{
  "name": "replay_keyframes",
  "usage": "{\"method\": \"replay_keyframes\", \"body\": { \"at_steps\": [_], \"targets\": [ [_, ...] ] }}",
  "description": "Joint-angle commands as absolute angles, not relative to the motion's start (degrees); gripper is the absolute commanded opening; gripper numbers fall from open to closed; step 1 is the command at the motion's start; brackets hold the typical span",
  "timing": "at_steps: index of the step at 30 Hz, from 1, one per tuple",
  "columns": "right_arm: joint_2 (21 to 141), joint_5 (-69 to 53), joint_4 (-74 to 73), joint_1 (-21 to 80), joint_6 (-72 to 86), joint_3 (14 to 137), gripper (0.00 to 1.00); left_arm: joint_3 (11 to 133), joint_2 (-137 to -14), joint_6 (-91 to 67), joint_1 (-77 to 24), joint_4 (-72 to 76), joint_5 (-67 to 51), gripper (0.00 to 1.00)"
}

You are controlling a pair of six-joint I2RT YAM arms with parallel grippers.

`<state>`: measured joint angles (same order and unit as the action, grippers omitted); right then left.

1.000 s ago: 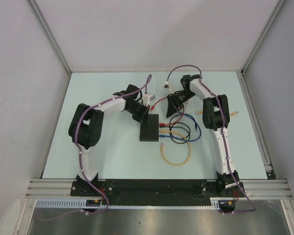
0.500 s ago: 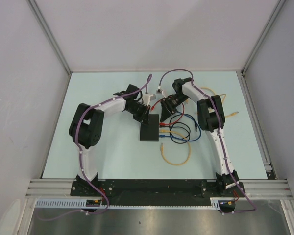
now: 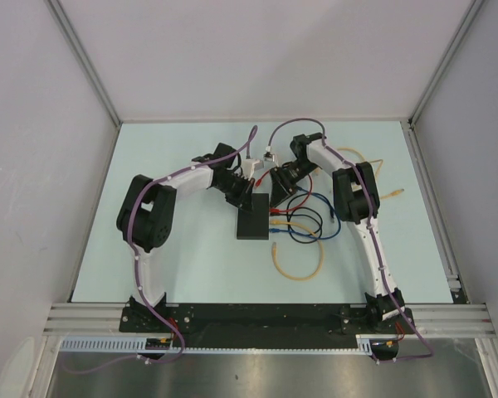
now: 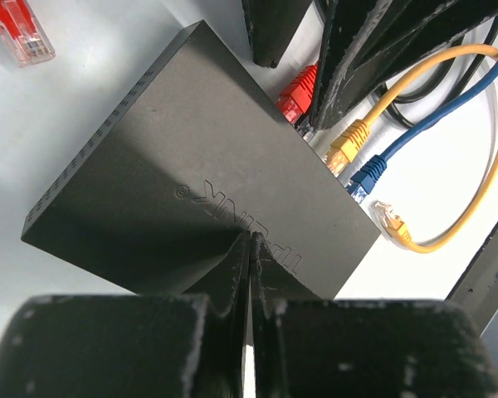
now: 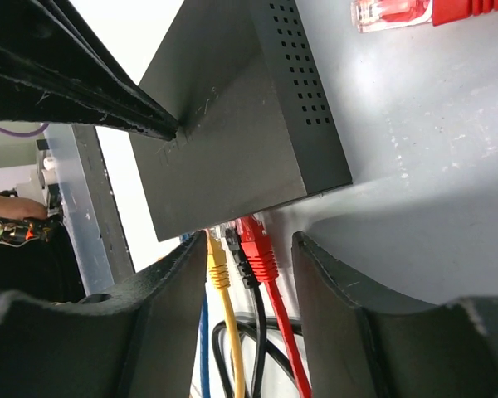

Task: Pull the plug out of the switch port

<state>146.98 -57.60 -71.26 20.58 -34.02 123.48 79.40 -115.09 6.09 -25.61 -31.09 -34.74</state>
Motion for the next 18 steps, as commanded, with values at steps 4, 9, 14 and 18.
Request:
{"method": "replay_keyframes", "body": {
  "at_steps": [4,9,14,18],
  "targets": [
    [151.3,-51.4,-69.7,21.5,-33.3,124.2,0.48,76.7,-118.7,9.6,-25.8,-35.5,-24.9,0.02],
    [151.3,-51.2,-69.9,21.8,-33.5,124.1,0.44,76.1,-118.7,9.5,-25.8,-35.2,-25.0,0.02],
    [151.6,-50.5,-69.8,21.9,-32.8,124.1,0.40,76.8,-119.0,9.6,-25.8,-35.3,-24.9,0.02],
    [152.0,-49.4,-68.8,22.1,-31.0,124.2,0.37,77.1,-119.0,9.7,-25.8,-35.4,-24.7,0.02]
  ]
}}
